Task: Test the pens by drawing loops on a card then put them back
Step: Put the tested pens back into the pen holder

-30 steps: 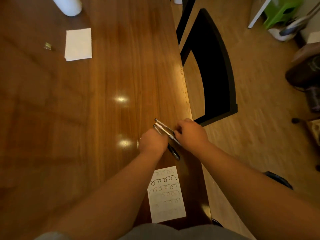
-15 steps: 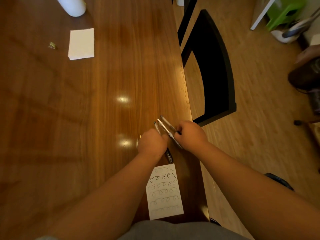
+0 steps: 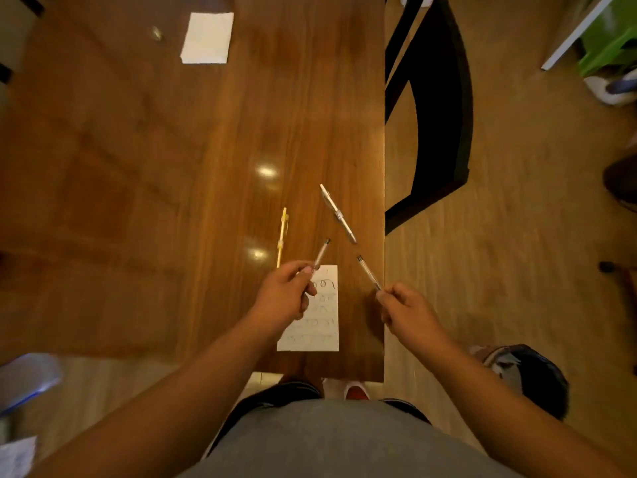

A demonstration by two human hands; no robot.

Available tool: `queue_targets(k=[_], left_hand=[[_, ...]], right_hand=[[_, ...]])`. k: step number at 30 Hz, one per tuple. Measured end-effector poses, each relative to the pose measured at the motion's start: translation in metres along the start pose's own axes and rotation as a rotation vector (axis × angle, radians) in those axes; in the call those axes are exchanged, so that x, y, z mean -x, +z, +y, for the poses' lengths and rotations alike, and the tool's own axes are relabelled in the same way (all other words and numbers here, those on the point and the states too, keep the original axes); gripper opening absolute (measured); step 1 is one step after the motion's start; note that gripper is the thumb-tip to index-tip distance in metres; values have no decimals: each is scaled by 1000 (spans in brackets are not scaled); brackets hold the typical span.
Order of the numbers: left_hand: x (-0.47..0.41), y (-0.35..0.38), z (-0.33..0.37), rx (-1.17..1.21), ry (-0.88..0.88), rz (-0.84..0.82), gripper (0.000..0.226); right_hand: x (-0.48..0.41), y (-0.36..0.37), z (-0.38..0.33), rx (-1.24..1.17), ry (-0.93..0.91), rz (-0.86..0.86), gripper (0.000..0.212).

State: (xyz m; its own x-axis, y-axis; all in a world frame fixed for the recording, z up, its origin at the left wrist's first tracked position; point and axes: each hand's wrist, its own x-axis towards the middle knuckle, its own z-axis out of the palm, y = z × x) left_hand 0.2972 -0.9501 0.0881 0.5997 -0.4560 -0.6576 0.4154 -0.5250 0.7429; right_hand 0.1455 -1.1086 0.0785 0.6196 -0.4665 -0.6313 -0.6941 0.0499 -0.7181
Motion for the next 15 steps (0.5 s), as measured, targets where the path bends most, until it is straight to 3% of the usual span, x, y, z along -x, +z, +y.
queue_targets(k=[9,15], left_hand=[[131,21,-122,117,-27,173,24],[199,18,-202,246,-104,393,21]], right_hand=[[98,1,99,232,-33,-235,19],[119,30,112,403,-123,-351,18]])
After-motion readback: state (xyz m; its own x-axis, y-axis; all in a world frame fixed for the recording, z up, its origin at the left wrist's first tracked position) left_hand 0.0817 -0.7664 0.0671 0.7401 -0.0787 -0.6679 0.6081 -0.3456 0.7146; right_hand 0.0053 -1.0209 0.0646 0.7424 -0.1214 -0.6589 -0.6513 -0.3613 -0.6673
